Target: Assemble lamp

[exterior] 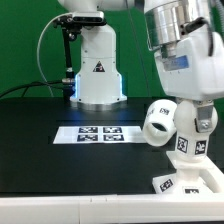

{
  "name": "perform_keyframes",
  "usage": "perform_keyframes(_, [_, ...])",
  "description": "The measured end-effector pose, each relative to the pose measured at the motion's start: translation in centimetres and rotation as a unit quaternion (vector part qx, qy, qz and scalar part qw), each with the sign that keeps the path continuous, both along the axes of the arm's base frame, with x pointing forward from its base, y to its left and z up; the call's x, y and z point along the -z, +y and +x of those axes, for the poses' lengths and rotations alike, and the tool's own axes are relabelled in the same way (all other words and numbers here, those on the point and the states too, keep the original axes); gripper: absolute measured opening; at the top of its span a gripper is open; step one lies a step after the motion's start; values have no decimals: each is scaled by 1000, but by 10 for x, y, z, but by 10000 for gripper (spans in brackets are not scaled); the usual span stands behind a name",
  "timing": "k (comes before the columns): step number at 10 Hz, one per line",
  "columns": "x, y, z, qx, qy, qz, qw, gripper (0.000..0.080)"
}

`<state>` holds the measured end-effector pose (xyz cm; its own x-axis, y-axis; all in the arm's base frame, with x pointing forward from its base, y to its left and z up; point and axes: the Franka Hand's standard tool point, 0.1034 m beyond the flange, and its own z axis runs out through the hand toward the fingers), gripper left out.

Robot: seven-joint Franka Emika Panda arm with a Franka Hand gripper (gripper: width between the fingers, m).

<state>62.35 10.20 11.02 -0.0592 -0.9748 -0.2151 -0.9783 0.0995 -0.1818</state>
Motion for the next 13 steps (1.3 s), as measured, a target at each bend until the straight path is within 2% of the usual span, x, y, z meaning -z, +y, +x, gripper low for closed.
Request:
perform_keyframes(2, [0,1,0,-27,-5,-5,1000,576])
perform_keyframes(3, [1,0,-2,-82,-8,-16,996,649])
perform_keyframes(4, [1,-1,-3,-193,-13,-29,981,688])
perform_keyframes(5, [-1,-1,-1,-278,-19,-32,960,696])
perform_keyframes(6, [-1,2,0,-324,-18,-30,946,696])
perform_keyframes(7, [-1,2,1,-346,-33,-41,937,699])
perform_keyframes(10, [1,0,0,-431,-52,-54,899,699])
perform_keyframes(11, [1,0,0,-470,-61,-61,879,699])
perform_keyframes(12, [-2,-4,1,-563,-70,-92,818,699])
perform_keyframes(13, [-4,-5,2,-627,-74,-115,767,699])
